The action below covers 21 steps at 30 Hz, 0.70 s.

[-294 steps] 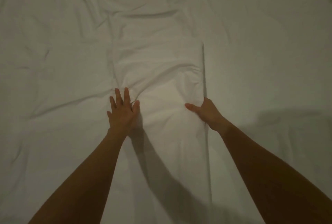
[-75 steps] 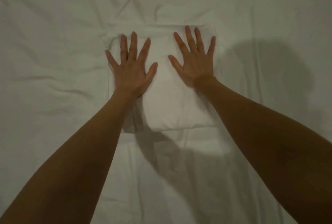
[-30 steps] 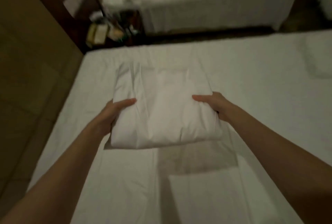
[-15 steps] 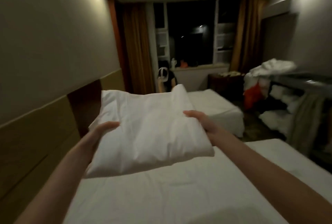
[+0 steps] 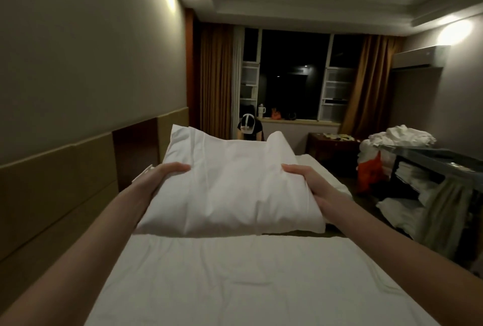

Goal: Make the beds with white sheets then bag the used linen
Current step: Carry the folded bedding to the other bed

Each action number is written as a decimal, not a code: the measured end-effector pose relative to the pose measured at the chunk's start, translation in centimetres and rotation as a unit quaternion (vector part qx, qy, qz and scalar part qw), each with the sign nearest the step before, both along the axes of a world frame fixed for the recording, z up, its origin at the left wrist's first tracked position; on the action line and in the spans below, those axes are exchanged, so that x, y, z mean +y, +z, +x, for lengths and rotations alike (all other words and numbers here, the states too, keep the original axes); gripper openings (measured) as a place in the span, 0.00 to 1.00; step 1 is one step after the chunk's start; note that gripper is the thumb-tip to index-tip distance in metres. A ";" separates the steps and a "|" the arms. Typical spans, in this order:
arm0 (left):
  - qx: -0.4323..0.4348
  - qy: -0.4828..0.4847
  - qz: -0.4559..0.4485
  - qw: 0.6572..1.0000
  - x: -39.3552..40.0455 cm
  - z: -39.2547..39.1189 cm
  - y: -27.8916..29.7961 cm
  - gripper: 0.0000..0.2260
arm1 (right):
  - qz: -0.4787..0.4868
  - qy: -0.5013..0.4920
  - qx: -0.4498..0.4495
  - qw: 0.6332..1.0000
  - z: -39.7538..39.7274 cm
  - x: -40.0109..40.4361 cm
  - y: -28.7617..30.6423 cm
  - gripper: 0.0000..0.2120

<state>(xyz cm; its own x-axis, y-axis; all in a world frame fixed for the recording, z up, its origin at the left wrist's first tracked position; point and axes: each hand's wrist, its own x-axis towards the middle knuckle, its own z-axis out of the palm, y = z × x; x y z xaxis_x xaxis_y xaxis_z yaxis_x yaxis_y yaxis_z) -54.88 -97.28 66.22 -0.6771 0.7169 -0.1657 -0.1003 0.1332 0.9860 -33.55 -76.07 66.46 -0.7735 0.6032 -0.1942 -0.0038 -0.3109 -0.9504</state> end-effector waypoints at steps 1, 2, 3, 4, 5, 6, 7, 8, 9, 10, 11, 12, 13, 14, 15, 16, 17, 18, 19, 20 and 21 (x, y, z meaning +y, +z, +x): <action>-0.014 -0.014 0.006 1.000 0.2 0.0 0.0 0.12 | 0.002 0.014 0.013 1.000 0.1 0.5 0.1 0.08; -0.016 -0.012 0.004 1.000 0.4 0.0 0.2 0.14 | 0.012 0.008 0.001 1.000 0.1 0.9 0.0 0.07; -0.022 -0.011 0.009 1.000 0.7 0.0 0.2 0.17 | 0.009 0.012 -0.001 1.000 0.3 0.8 0.1 0.07; -0.019 -0.011 0.001 1.000 0.9 0.2 0.3 0.21 | 0.011 0.007 0.001 1.000 0.3 1.3 -0.1 0.07; -0.018 -0.010 -0.005 1.000 1.0 0.4 0.3 0.25 | 0.009 0.010 0.002 1.000 0.4 1.8 -0.1 0.07; -0.019 0.001 -0.010 1.000 1.2 0.6 0.4 0.28 | 0.007 0.012 -0.002 1.000 0.4 2.5 -0.3 0.07; -0.019 0.006 -0.003 1.000 1.6 0.6 0.3 0.27 | 0.003 0.015 -0.002 1.000 0.6 2.7 -0.3 0.08; -0.021 0.007 0.000 1.000 2.0 0.6 0.2 0.25 | -0.002 0.014 -0.010 1.000 0.7 3.1 -0.3 0.09; -0.028 0.004 -0.002 1.000 2.3 0.6 -0.1 0.24 | -0.004 0.014 -0.015 1.000 0.9 3.4 -0.3 0.09; -0.036 -0.006 -0.001 0.999 2.6 0.7 -0.3 0.25 | -0.009 0.017 -0.016 1.000 1.0 3.9 -0.4 0.09; -0.039 -0.005 0.000 0.999 3.0 0.9 -0.5 0.28 | -0.009 0.021 -0.014 1.000 1.3 4.2 -0.5 0.10; -0.037 -0.004 0.009 0.999 3.4 0.9 -0.7 0.30 | -0.007 0.016 -0.012 1.000 1.5 4.4 -0.5 0.10; -0.033 -0.003 0.017 0.999 3.7 1.0 -1.0 0.29 | -0.003 0.011 -0.012 1.000 1.7 4.5 -0.5 0.11; -0.036 0.003 0.024 0.999 4.1 1.1 -1.2 0.26 | 0.002 0.005 -0.013 1.000 2.0 4.6 -0.5 0.13; -0.046 0.003 0.024 0.999 4.3 1.2 -1.4 0.23 | 0.002 -0.003 -0.014 1.000 2.3 4.6 -0.6 0.15; -0.059 0.000 0.021 0.998 4.5 1.2 -1.5 0.21 | 0.000 -0.018 -0.015 1.000 2.6 4.4 -0.6 0.18; -0.064 -0.012 0.012 0.998 4.6 1.2 -1.4 0.18 | -0.001 -0.032 -0.015 0.999 2.9 4.2 -0.6 0.21; -0.067 -0.029 0.009 0.997 4.8 1.1 -1.3 0.16 | -0.003 -0.046 -0.013 0.999 3.2 3.9 -0.7 0.24; -0.067 -0.045 0.007 0.997 4.9 1.0 -1.2 0.14 | -0.001 -0.060 -0.011 0.998 3.5 3.7 -0.9 0.25; -0.067 -0.062 0.002 0.996 5.2 1.0 -0.9 0.14 | 0.003 -0.072 -0.009 0.997 4.0 3.3 -1.0 0.26; -0.066 -0.078 -0.006 0.995 5.2 1.0 -0.5 0.15 | 0.003 -0.085 -0.004 0.996 4.4 2.9 -1.2 0.24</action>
